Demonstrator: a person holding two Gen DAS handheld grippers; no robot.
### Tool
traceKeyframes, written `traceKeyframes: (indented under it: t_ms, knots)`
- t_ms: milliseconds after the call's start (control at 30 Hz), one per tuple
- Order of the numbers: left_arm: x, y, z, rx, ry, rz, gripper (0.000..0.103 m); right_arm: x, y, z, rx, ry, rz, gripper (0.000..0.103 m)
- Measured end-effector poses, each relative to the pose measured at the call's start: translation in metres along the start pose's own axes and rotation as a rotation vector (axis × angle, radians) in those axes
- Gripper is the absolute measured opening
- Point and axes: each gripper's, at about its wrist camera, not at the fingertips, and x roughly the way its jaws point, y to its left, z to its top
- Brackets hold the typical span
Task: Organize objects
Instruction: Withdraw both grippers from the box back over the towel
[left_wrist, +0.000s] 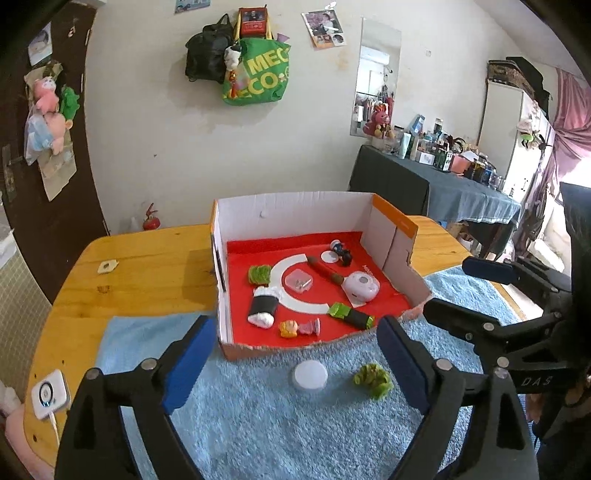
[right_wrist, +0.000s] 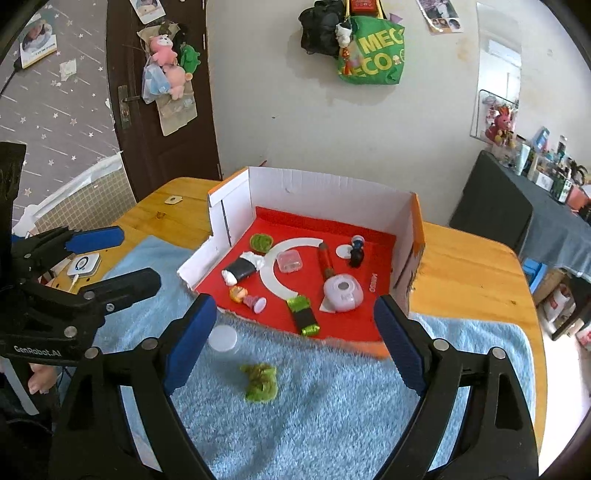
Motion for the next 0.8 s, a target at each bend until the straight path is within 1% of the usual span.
traceKeyframes:
  t_ms: [133, 200, 267, 367, 533, 600, 800]
  knots:
    - [-0.002, 0.002, -0.015, -0.030, 0.005, 0.014, 0.092, -0.001, 0.002, -0.012, 0.019, -0.010, -0.016, 0.088]
    - [-0.001, 0.002, -0.021, -0.041, 0.005, 0.012, 0.097, -0.002, 0.002, -0.019, 0.035, -0.014, -0.014, 0.088]
    - [0.000, 0.003, -0.030, -0.062, 0.008, 0.010, 0.097, -0.002, 0.001, -0.026, 0.050, -0.019, -0.021, 0.092]
    - [0.004, 0.002, -0.041, -0.074, 0.009, 0.028, 0.097, -0.001, 0.002, -0.036, 0.056, -0.028, -0.061, 0.092]
    - [0.010, -0.003, -0.056, -0.076, 0.010, 0.061, 0.097, 0.006, 0.000, -0.052, 0.079, -0.007, -0.073, 0.092]
    - [0.013, -0.005, -0.061, -0.074, 0.010, 0.078, 0.098, 0.008, 0.000, -0.059, 0.077, -0.003, -0.094, 0.092]
    - [0.028, -0.005, -0.081, -0.089, 0.039, 0.113, 0.098, 0.016, -0.003, -0.077, 0.102, 0.012, -0.112, 0.092]
